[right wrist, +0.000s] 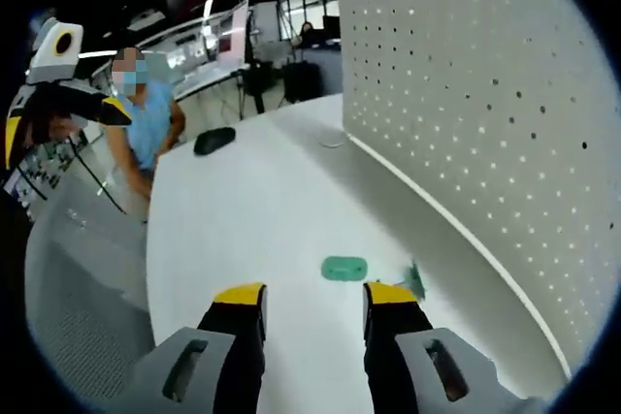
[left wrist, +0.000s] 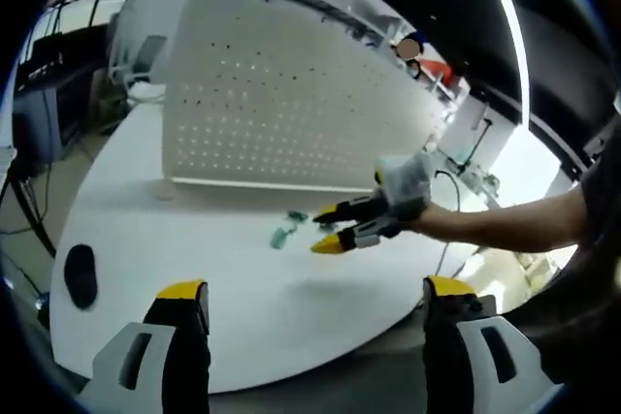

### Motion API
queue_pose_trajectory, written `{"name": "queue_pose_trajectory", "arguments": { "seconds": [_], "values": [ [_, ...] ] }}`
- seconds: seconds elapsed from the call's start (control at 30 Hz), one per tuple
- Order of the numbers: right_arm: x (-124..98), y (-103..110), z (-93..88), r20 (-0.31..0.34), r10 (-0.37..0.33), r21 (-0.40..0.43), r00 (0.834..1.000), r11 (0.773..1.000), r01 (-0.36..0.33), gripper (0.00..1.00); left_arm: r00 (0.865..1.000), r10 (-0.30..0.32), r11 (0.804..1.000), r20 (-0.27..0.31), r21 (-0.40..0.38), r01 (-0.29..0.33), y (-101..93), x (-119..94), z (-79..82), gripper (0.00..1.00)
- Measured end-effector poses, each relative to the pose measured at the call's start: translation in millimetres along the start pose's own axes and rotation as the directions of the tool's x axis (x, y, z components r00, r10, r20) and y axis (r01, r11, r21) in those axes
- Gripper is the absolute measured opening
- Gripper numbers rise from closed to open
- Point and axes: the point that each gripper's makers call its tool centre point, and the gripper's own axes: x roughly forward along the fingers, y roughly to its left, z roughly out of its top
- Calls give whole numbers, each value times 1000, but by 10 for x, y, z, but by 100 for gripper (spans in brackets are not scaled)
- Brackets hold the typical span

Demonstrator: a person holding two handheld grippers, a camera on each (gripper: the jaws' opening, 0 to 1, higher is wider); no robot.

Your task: Insert the hook assembly into the mounting plate slot until the hook locks in place.

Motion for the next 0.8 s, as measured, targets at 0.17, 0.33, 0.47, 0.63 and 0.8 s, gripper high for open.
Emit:
{"name": "queue_pose_trajectory", "arguments": {
  "seconds": [0.17, 0.33, 0.47, 0.63, 0.8],
  "values": [
    [86, -43, 3, -18, 11, -9, 1000, 1000, -11, 38, 1000, 5, 1000, -1, -7, -5, 44, 3, 14, 93],
    [186, -51, 19, -33, 26, -36, 999, 999, -27, 34, 1000, 19, 1000, 2, -21, -19, 104, -9, 15, 93],
    [256, -66, 22, -41, 35, -37, 999, 999, -37, 32, 1000, 30, 999, 1, -34, -30, 156, -19, 2, 93],
    [342, -71, 10, -55, 46, -37, 997, 998, -48, 32, 999, 41, 998, 4, -43, -41, 202, -27, 5, 93],
    [384, -75, -8, -70, 53, -65, 996, 996, -58, 30, 999, 45, 998, -8, -53, -45, 234, -9, -40, 92]
  ]
}}
